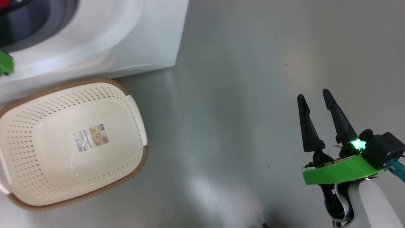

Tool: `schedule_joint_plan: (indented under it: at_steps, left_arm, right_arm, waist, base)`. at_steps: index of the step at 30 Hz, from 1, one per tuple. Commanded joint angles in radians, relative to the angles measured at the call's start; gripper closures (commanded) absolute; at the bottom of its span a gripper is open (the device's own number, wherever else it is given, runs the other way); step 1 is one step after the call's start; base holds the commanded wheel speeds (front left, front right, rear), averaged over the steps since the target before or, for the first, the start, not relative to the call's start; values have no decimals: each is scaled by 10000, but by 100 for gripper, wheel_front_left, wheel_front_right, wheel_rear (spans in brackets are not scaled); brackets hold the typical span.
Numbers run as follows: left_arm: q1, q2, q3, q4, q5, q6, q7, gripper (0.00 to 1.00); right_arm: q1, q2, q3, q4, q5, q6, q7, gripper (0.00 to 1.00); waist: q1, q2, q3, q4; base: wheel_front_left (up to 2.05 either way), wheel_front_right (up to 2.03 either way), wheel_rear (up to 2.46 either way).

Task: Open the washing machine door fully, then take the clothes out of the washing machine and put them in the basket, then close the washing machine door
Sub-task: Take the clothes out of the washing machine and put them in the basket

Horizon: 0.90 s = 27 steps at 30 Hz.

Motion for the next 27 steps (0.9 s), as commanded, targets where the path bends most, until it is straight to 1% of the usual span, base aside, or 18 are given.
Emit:
schedule_joint_plan:
  at_steps: [1, 8, 14, 22, 23, 24, 25, 26, 27]
  left_arm:
    - [-245, 666, 107, -141, 229, 10, -49, 0]
    - [-555, 938, -15, -63, 698, 10, -49, 0]
    - [-827, 1344, 281, -11, 1208, 45, -49, 0]
    - [-868, 1295, 398, 555, 1592, 31, -49, 0]
    - [-884, 1279, 401, 606, 1591, 27, -49, 18]
    - [-888, 1262, 388, 646, 1598, 24, -49, 56]
    - [-891, 1248, 366, 662, 1611, 21, -49, 74]
    - [-886, 1220, 356, 658, 1599, 18, -49, 96]
    - [-862, 1179, 296, 642, 1583, 16, -49, 100]
  right_arm:
    - [-56, -99, 260, -286, 116, 73, -65, 0]
    - [-110, -99, 395, -309, 176, 73, -65, 0]
    - [-192, -99, 583, -422, 243, 73, -65, 0]
    - [-128, -99, 717, -533, 298, 73, -65, 0]
    - [-128, -99, 716, -543, 304, 73, -65, 0]
    - [-128, -99, 717, -552, 307, 73, -65, 0]
    - [-131, -99, 716, -561, 311, 73, -65, 0]
    - [-139, -99, 716, -569, 314, 73, -65, 0]
    - [-149, -99, 720, -569, 314, 73, -65, 0]
  waist:
    - [0, -1, 291, -202]
    - [0, -1, 550, -355]
    - [0, -1, 747, -630]
    - [0, -1, 765, -781]
    - [0, -1, 766, -774]
    - [0, -1, 760, -765]
    - [0, -1, 758, -753]
    - [0, -1, 751, -741]
    - [0, -1, 738, -732]
  base:
    - [0, 0, 0]
    - [0, 0, 0]
    - [0, 0, 0]
    - [0, 0, 0]
    - [0, 0, 0]
    - [0, 0, 0]
    - [0, 0, 0]
    - [0, 0, 0]
    - [0, 0, 0]
